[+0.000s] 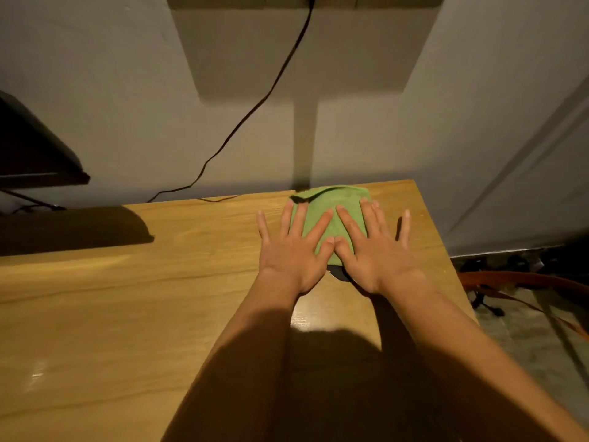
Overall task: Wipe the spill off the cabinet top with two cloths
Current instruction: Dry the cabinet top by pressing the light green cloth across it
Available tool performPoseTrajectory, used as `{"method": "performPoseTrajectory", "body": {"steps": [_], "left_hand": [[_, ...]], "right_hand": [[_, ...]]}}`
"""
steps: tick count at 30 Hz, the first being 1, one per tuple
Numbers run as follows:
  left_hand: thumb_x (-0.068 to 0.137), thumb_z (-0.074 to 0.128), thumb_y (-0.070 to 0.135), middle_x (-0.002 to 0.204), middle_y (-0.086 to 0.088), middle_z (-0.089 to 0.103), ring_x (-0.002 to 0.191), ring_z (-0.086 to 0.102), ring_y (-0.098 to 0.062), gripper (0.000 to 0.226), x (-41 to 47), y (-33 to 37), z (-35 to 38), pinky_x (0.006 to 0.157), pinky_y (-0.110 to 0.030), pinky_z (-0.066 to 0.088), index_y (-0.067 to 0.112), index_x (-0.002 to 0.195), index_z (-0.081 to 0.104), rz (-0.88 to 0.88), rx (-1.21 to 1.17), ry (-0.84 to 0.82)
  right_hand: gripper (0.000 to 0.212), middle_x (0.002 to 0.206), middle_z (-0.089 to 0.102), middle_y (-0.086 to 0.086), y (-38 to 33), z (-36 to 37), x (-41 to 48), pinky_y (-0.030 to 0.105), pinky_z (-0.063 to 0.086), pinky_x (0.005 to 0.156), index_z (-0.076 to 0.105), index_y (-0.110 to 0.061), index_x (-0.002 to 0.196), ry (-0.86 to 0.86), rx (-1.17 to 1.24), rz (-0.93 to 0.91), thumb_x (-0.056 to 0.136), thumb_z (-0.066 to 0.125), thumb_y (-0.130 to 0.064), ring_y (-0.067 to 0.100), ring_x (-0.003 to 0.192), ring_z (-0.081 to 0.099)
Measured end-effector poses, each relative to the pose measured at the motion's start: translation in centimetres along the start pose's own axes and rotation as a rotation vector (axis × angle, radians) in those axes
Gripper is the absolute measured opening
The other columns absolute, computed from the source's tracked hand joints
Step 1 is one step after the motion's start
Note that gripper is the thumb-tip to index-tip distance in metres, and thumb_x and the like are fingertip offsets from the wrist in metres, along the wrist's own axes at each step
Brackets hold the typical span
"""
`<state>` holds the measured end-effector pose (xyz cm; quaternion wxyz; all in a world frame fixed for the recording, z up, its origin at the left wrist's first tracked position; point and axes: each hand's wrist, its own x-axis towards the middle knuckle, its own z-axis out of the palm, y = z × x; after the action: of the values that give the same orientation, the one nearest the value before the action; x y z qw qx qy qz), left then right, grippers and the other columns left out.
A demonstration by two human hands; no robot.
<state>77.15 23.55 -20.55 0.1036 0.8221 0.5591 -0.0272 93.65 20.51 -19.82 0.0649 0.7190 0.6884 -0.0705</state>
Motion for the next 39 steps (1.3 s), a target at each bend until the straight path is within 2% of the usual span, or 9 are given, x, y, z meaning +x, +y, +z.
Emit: {"method": "performPoseTrajectory", "body": {"steps": [6,12,19,24,29,32,37,39], "left_hand": [[0.093,-0.007,0.063,0.166,-0.002,-0.008,0.15,-0.019,-0.026,0.058,4.0,-0.1,-0.8,0.106,-0.07,-0.02,0.05,0.149,-0.015,-0.013,0.033,0.003],[0.095,-0.003,0.062,0.165,-0.003,-0.011,0.149,-0.022,-0.026,0.058,0.8,0.6,-0.4,0.108,-0.069,-0.019,0.048,0.15,-0.014,-0.015,0.043,-0.027],[0.095,-0.005,0.062,0.165,-0.003,-0.015,0.147,-0.026,-0.026,0.057,-8.7,4.0,0.6,0.108,-0.067,-0.02,0.047,0.149,-0.018,-0.074,0.024,-0.079],[0.094,-0.006,0.063,0.165,-0.003,-0.015,0.145,-0.03,-0.026,0.057,-18.4,8.0,2.3,0.107,-0.067,-0.023,0.049,0.148,-0.02,-0.1,0.018,-0.099],[0.09,-0.012,0.066,0.161,-0.002,-0.02,0.14,-0.039,-0.026,0.059,-29.3,13.5,4.4,0.104,-0.066,-0.027,0.05,0.144,-0.027,-0.1,0.03,-0.161],[0.086,-0.016,0.068,0.161,-0.003,-0.02,0.138,-0.04,-0.027,0.06,-33.9,16.5,4.8,0.104,-0.066,-0.028,0.051,0.142,-0.03,-0.082,0.048,-0.231],[0.092,-0.007,0.067,0.163,-0.005,-0.019,0.136,-0.043,-0.028,0.058,-35.7,18.7,4.8,0.103,-0.066,-0.029,0.05,0.142,-0.03,-0.112,0.063,-0.274],[0.09,-0.009,0.068,0.163,-0.005,-0.019,0.135,-0.044,-0.027,0.058,-35.3,18.6,4.8,0.103,-0.065,-0.03,0.051,0.141,-0.032,-0.111,0.059,-0.268]], "right_hand": [[0.064,0.166,-0.017,0.004,0.8,-0.7,4.3,0.063,-0.026,0.109,-0.014,-0.048,0.152,-0.01,0.01,0.03,0.092,-0.001,-0.065,0.02,0.15,-0.025],[0.065,0.167,-0.015,0.005,0.5,-0.1,1.6,0.063,-0.026,0.11,-0.011,-0.048,0.153,-0.021,0.017,0.018,0.091,-0.001,-0.065,0.021,0.15,-0.023],[0.063,0.166,-0.018,0.006,0.0,1.1,-7.6,0.061,-0.027,0.109,-0.014,-0.046,0.153,-0.025,0.041,-0.028,0.093,0.0,-0.061,0.02,0.15,-0.025],[0.064,0.165,-0.022,0.006,0.9,2.6,-18.1,0.058,-0.032,0.107,-0.016,-0.045,0.152,-0.045,0.055,-0.055,0.092,-0.003,-0.062,0.021,0.148,-0.029],[0.062,0.161,-0.03,0.005,2.6,4.3,-30.7,0.06,-0.027,0.111,-0.021,-0.044,0.151,-0.084,0.081,-0.047,0.095,0.001,-0.061,0.021,0.144,-0.036],[0.062,0.161,-0.03,0.006,3.8,4.5,-36.3,0.063,-0.022,0.112,-0.024,-0.043,0.15,-0.145,0.041,-0.032,0.097,0.002,-0.06,0.024,0.145,-0.034],[0.06,0.163,-0.025,0.008,4.4,3.4,-38.6,0.067,-0.022,0.109,-0.023,-0.04,0.15,-0.198,-0.006,-0.031,0.099,0.003,-0.056,0.026,0.148,-0.028],[0.06,0.163,-0.025,0.007,4.5,3.3,-38.4,0.067,-0.022,0.108,-0.023,-0.04,0.15,-0.207,0.011,-0.029,0.099,0.003,-0.057,0.026,0.148,-0.029]]}}
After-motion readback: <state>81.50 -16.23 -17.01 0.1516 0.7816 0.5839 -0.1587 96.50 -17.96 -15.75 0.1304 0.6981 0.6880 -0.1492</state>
